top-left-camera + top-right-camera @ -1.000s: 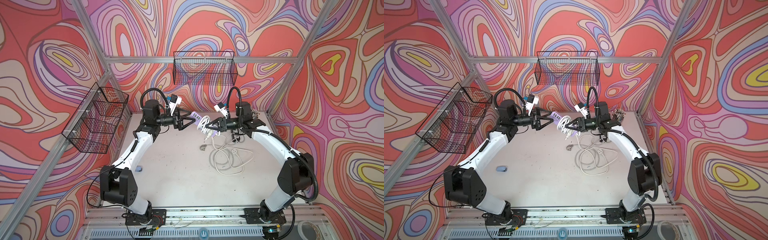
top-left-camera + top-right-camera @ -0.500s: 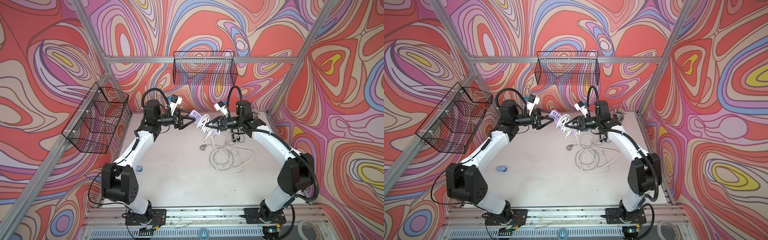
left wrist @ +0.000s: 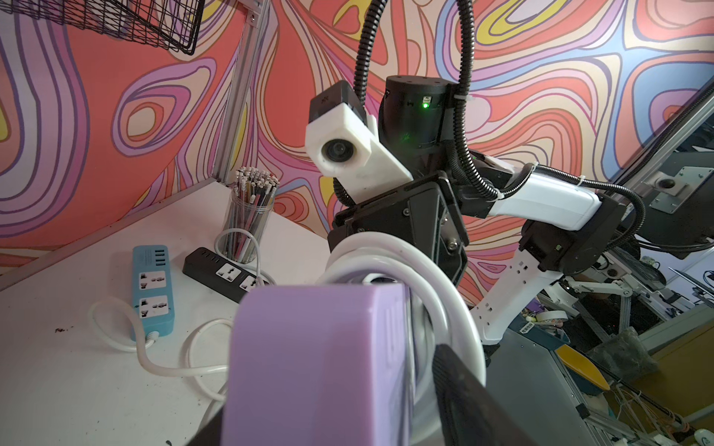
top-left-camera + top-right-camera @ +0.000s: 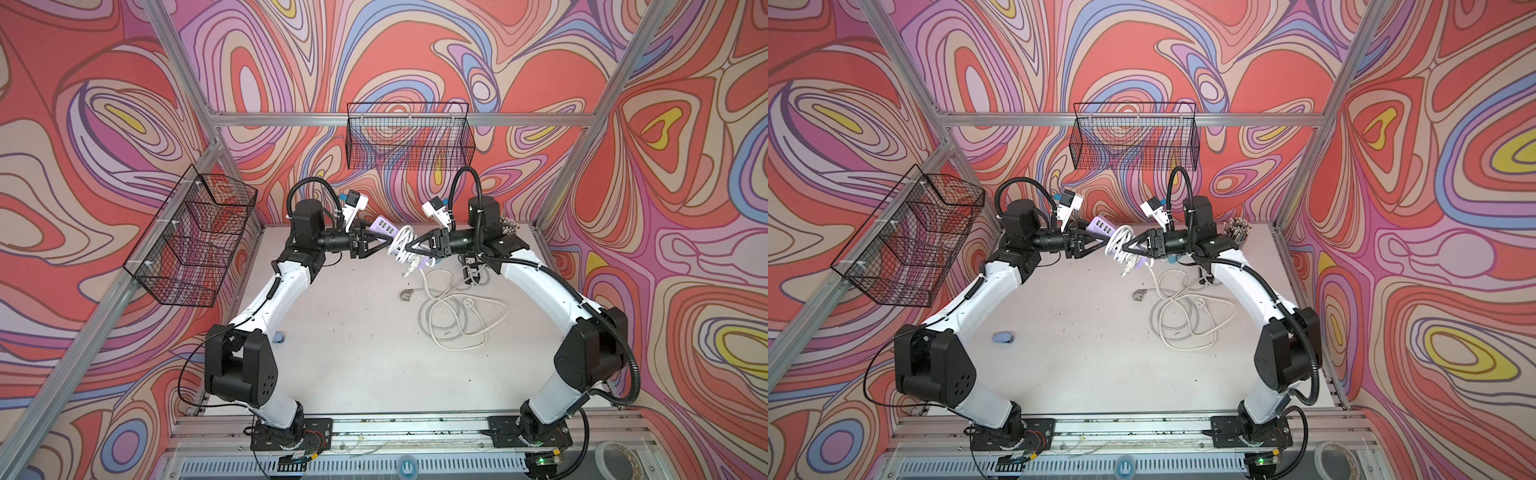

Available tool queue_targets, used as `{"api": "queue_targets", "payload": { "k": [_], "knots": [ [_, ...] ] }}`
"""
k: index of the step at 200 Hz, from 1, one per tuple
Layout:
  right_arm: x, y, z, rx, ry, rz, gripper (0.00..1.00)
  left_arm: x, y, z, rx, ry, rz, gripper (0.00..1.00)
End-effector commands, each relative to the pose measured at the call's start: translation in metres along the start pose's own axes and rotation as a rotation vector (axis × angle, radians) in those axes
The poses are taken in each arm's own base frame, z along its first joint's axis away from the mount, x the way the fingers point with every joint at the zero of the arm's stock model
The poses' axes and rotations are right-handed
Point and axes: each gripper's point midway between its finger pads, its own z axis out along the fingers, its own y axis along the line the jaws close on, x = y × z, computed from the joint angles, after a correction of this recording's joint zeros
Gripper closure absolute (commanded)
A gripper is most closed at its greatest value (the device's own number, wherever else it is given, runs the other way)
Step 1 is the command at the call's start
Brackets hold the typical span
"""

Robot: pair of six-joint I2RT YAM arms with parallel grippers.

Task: Unwrap the cord wrapped around the power strip
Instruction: Pick up the power strip from the center of the board.

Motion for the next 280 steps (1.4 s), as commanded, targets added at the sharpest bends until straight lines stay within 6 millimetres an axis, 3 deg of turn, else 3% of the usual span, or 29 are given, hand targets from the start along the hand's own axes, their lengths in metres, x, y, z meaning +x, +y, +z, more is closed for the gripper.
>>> {"api": "queue_targets", "payload": {
  "k": [1, 80, 121, 146, 180, 196, 215, 219, 249, 280],
  "knots": [
    [-0.008, 0.017, -0.001, -0.036, -0.001, -0.077, 0.57, -0.015, -0.012, 0.000, 0.031, -0.013, 0.057, 0.40],
    [-0.002, 0.014, 0.001, -0.026, 0.019, -0.072, 0.57, -0.016, -0.013, -0.001, 0.026, -0.013, 0.067, 0.52],
    [0.003, 0.011, 0.001, -0.011, 0.029, -0.067, 0.57, -0.017, -0.015, -0.001, 0.023, -0.013, 0.075, 0.53],
    [0.002, 0.011, 0.001, -0.008, 0.030, -0.068, 0.57, -0.017, -0.016, -0.002, 0.022, -0.012, 0.076, 0.66],
    [0.004, 0.007, 0.002, 0.001, 0.036, -0.063, 0.57, -0.018, -0.018, -0.003, 0.020, -0.013, 0.082, 0.66],
    [0.003, 0.008, 0.002, 0.000, 0.034, -0.069, 0.57, -0.018, -0.018, -0.003, 0.023, -0.012, 0.081, 0.74],
    [0.002, 0.009, 0.002, -0.001, 0.032, -0.074, 0.57, -0.018, -0.018, -0.002, 0.024, -0.012, 0.079, 1.00],
    [0.001, 0.009, 0.001, 0.000, 0.031, -0.074, 0.57, -0.018, -0.018, -0.002, 0.023, -0.013, 0.080, 1.00],
    [-0.001, 0.011, 0.001, 0.004, 0.025, -0.086, 0.40, -0.018, -0.019, -0.003, 0.020, -0.015, 0.088, 1.00],
    [-0.005, 0.016, -0.003, 0.039, 0.011, -0.127, 0.09, -0.021, -0.019, -0.005, -0.016, -0.026, 0.119, 1.00]
  ]
}}
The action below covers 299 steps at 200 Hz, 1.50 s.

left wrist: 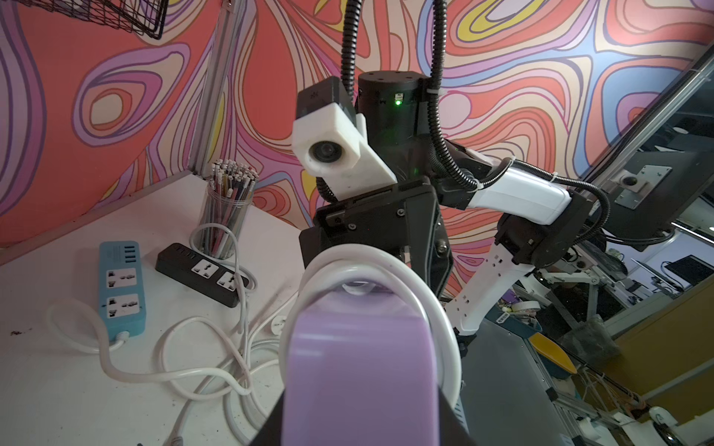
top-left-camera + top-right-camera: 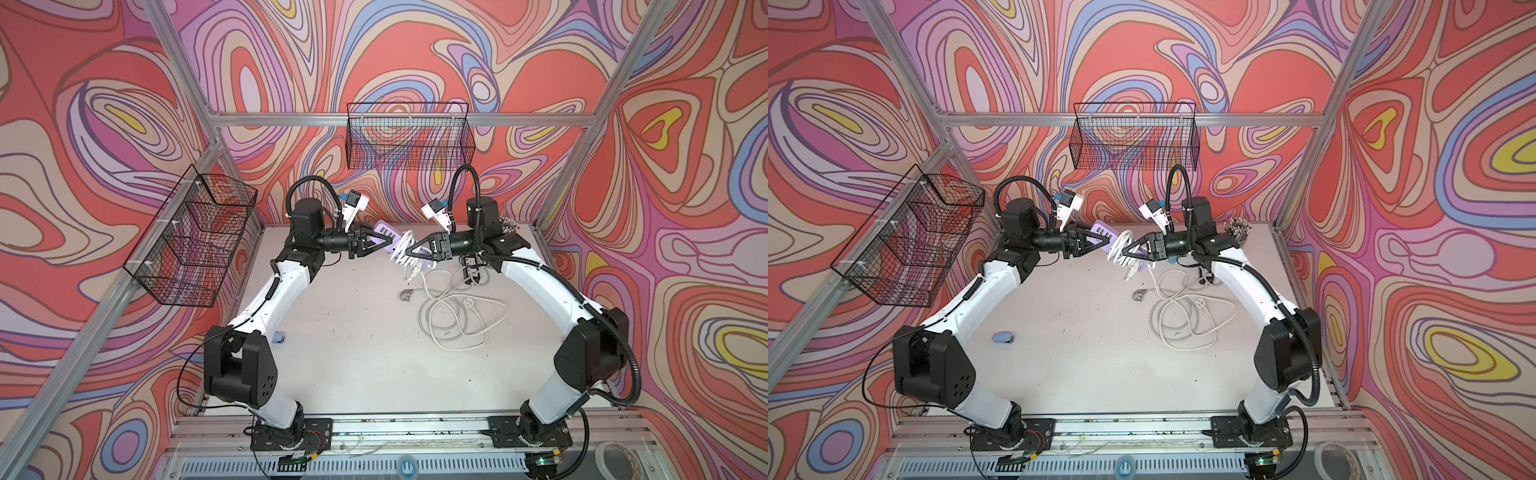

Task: Unwrap the cord wrapped around the power strip
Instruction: Pick up the power strip from the center of the board, then unwrap the power cord from the power strip.

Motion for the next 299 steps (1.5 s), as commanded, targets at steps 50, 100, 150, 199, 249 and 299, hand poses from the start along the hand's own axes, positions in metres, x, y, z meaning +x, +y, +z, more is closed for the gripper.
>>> {"api": "queue_targets", "payload": {
  "k": [50, 100, 150, 199, 249, 299],
  "knots": [
    [-0.030, 0.013, -0.025, 0.197, -0.081, -0.152, 0.02, -0.029, -0.007, -0.016, -0.226, -0.078, 0.253, 1.00],
    [-0.062, 0.017, -0.072, 0.541, -0.275, -0.328, 0.02, -0.053, -0.013, -0.039, -0.426, -0.206, 0.394, 1.00],
    [-0.080, 0.048, -0.082, 0.545, -0.447, -0.416, 0.02, -0.084, -0.029, -0.077, -0.601, -0.487, 0.478, 1.00],
    [-0.068, 0.048, -0.024, 0.528, -0.384, -0.472, 0.06, -0.095, -0.061, -0.092, -0.528, -0.698, 0.526, 1.00],
    [-0.068, 0.041, 0.002, 0.478, -0.355, -0.460, 0.17, -0.099, -0.078, -0.095, -0.476, -0.744, 0.547, 1.00],
    [-0.073, 0.045, 0.007, 0.449, -0.365, -0.469, 0.43, -0.099, -0.080, -0.089, -0.421, -0.740, 0.524, 1.00]
  ]
}}
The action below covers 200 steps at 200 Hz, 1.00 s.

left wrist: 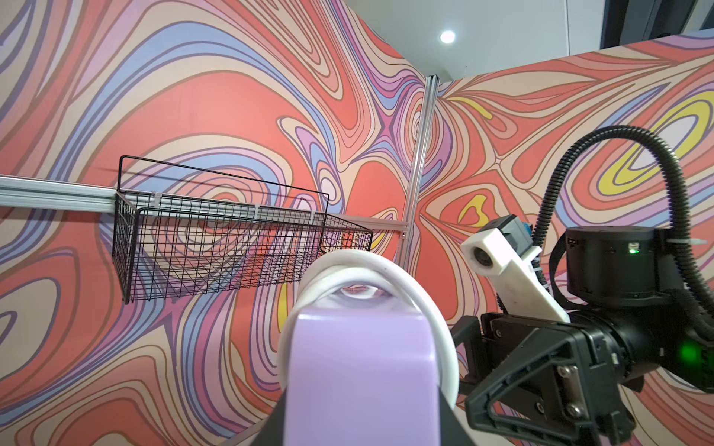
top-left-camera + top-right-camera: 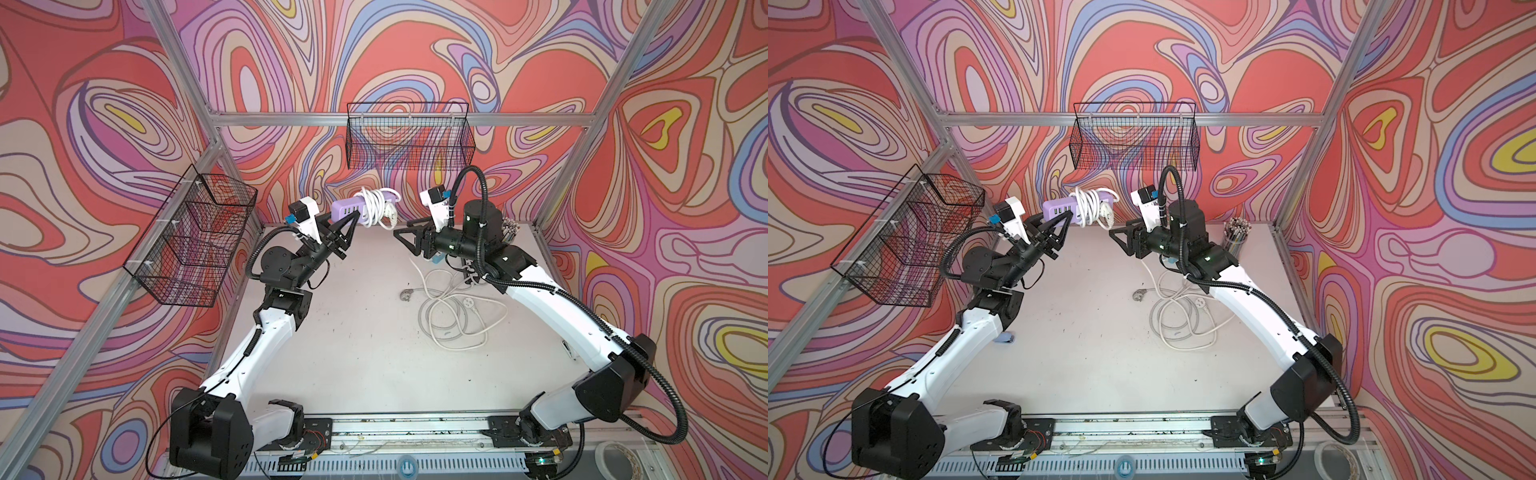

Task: Unwrap the cord wrapped around the power strip
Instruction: Unwrap the power cord from the power strip.

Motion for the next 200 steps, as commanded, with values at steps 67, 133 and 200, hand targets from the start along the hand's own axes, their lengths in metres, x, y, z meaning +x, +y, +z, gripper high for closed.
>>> {"api": "queue_targets", "payload": {
  "k": [67, 133, 200],
  "knots": [
    [-0.030, 0.024, 0.008, -0.036, -0.069, -0.063, 0.52, -0.041, -0.027, -0.002, 0.092, -0.137, 0.049, 1.00],
    [-0.025, 0.024, 0.018, -0.023, -0.043, -0.066, 0.63, -0.043, -0.032, -0.002, 0.101, -0.135, 0.061, 1.00],
    [-0.028, 0.022, 0.013, 0.008, -0.052, -0.072, 1.00, -0.042, -0.033, -0.002, 0.102, -0.128, 0.070, 1.00]
  ]
}}
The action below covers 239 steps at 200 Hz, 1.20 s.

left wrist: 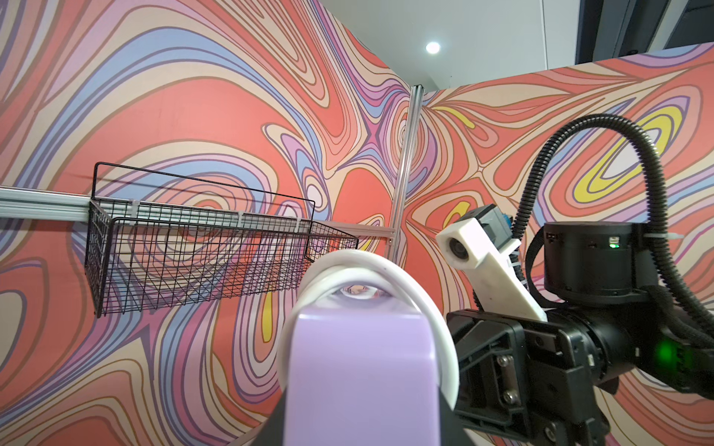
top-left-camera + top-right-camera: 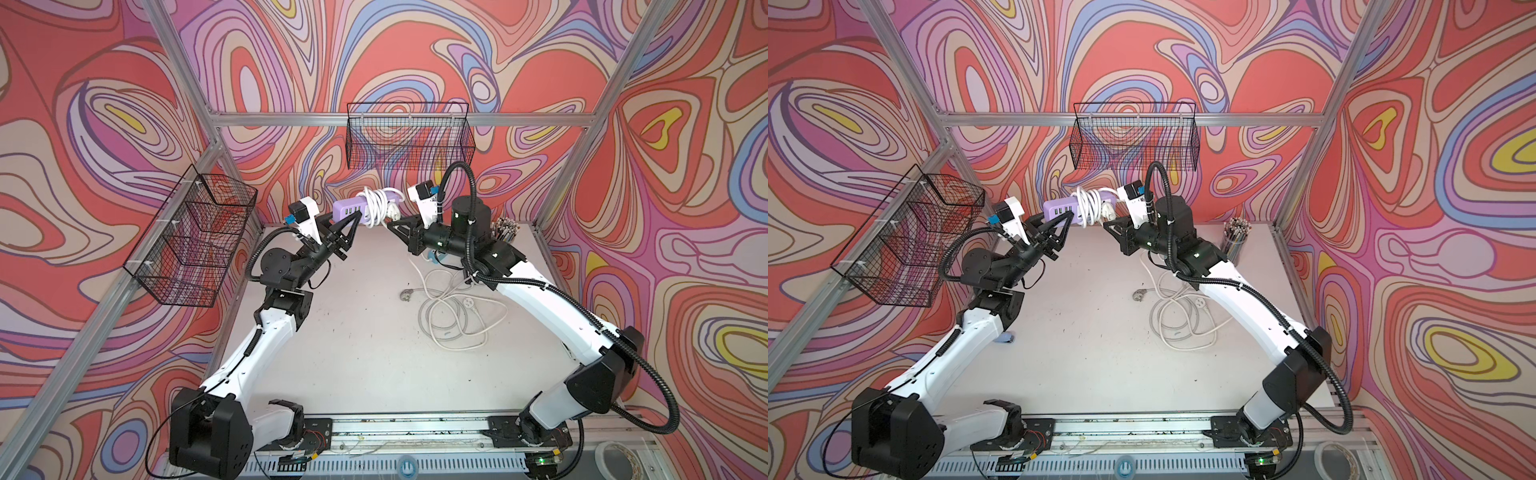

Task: Unwrap the cord wrapped around the power strip
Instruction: Unwrap the power cord from the power strip.

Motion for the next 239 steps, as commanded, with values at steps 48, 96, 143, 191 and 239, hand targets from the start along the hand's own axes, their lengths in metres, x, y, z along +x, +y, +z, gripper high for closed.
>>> {"api": "queue_targets", "payload": {
  "k": [48, 96, 143, 191, 239],
  "knots": [
    [-0.027, -0.006, -0.022, 0.087, -0.050, -0.055, 1.00, -0.040, -0.024, -0.003, 0.056, -0.113, 0.095, 1.00],
    [-0.033, -0.033, -0.041, 0.136, -0.061, -0.034, 1.00, -0.043, -0.027, -0.005, 0.048, -0.112, 0.119, 1.00],
    [-0.040, -0.043, -0.052, 0.153, -0.075, -0.025, 1.00, -0.041, -0.026, -0.004, 0.053, -0.105, 0.113, 1.00],
    [-0.052, -0.043, -0.055, 0.172, -0.089, -0.059, 1.00, -0.035, -0.026, -0.001, 0.062, -0.083, 0.108, 1.00],
    [-0.076, -0.040, -0.053, 0.165, -0.124, -0.093, 1.00, -0.026, -0.028, 0.004, 0.076, -0.045, 0.104, 1.00]
  ]
}}
